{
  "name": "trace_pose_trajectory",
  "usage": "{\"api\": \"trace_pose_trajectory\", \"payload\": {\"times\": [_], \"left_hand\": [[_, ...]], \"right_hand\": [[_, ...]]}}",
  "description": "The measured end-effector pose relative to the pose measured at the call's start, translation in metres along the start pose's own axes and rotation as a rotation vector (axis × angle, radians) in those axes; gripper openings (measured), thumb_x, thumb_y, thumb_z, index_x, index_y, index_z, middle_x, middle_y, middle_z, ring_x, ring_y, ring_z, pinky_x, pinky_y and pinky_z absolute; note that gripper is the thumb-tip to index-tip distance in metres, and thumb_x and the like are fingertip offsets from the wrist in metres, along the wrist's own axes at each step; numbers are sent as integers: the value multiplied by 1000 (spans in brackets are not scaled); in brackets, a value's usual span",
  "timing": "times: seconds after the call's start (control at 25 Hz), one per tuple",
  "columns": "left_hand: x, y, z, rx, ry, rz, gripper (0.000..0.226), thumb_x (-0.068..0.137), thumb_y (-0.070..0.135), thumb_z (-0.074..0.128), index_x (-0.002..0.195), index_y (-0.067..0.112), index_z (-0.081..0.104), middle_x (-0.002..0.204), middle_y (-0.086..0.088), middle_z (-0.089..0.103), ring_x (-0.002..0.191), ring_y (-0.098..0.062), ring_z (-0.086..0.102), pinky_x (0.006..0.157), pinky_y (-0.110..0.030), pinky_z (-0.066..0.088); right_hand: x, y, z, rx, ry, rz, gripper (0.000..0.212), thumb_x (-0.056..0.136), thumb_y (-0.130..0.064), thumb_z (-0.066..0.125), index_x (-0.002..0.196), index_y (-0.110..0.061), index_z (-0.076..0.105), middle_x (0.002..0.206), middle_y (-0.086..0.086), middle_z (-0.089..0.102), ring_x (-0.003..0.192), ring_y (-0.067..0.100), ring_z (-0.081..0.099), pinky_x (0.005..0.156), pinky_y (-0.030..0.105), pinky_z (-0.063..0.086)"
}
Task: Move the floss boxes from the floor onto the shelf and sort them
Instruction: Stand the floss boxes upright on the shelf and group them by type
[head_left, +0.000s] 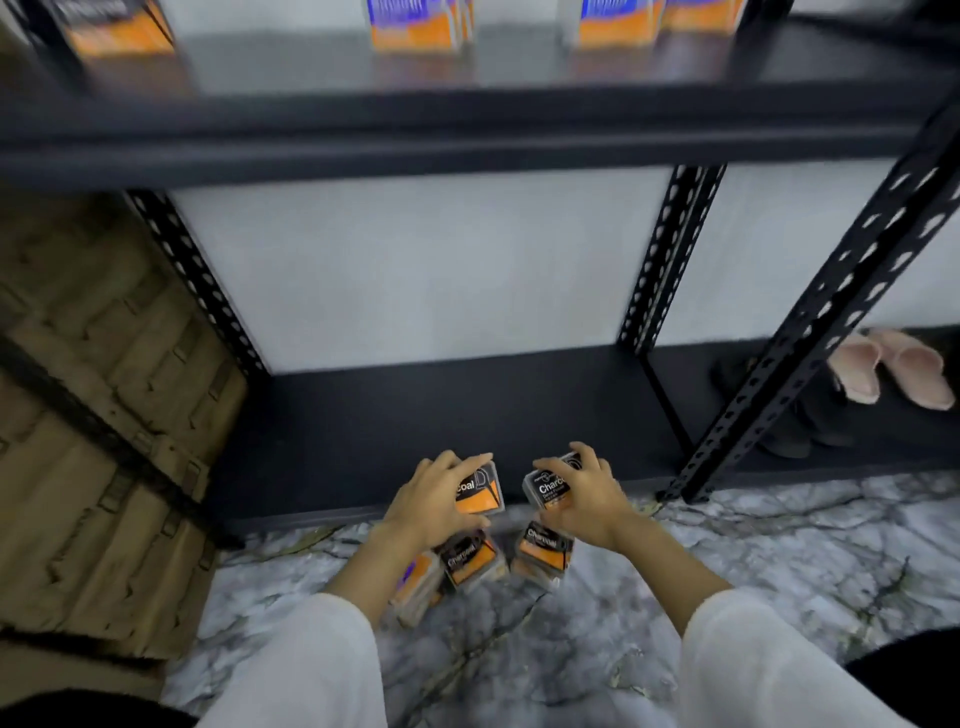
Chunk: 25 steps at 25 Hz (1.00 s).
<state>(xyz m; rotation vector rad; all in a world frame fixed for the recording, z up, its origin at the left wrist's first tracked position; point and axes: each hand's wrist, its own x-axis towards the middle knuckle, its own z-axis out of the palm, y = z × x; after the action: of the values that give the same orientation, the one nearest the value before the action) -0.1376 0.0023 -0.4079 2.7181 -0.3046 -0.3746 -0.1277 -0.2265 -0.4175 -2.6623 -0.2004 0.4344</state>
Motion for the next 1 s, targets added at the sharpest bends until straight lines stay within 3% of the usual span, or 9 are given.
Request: {"api": "trace_pose_trajectory", "payload": {"times": [0.36, 0.56, 0.72, 1.0], "left_hand": [[-92, 37, -153, 101, 306, 42, 84, 76, 54, 71, 145, 46, 25, 127, 8, 44, 117, -16, 41, 90, -34, 46], [-123, 54, -236, 175, 482, 62, 82, 76, 57, 69, 144, 48, 25, 126, 8, 42, 117, -18, 40, 91, -39, 46], [-139, 51, -304, 239, 632, 49, 81, 78, 55, 69, 145, 47, 25, 124, 8, 44, 114, -16, 40, 82, -31, 41], [-132, 2, -401, 167, 792, -36, 82, 73, 50, 75, 142, 45, 32, 137, 14, 43, 125, -14, 32, 93, -39, 44]], "right_hand": [[-72, -100, -128, 15, 267, -228, 70, 75, -48, 70, 138, -40, 40, 154, 4, 9, 137, 30, 20, 114, 45, 26], [-88, -163, -186, 50, 397, -371, 68, 76, -46, 71, 137, -39, 42, 154, 2, 11, 137, 28, 21, 113, 44, 28], [-85, -217, -228, 85, 502, -487, 68, 76, -44, 73, 136, -38, 43, 154, 3, 12, 138, 27, 20, 113, 44, 29], [-30, -297, -276, 161, 630, -629, 68, 74, -47, 73, 135, -41, 43, 155, -1, 11, 141, 23, 17, 113, 43, 30]]}}
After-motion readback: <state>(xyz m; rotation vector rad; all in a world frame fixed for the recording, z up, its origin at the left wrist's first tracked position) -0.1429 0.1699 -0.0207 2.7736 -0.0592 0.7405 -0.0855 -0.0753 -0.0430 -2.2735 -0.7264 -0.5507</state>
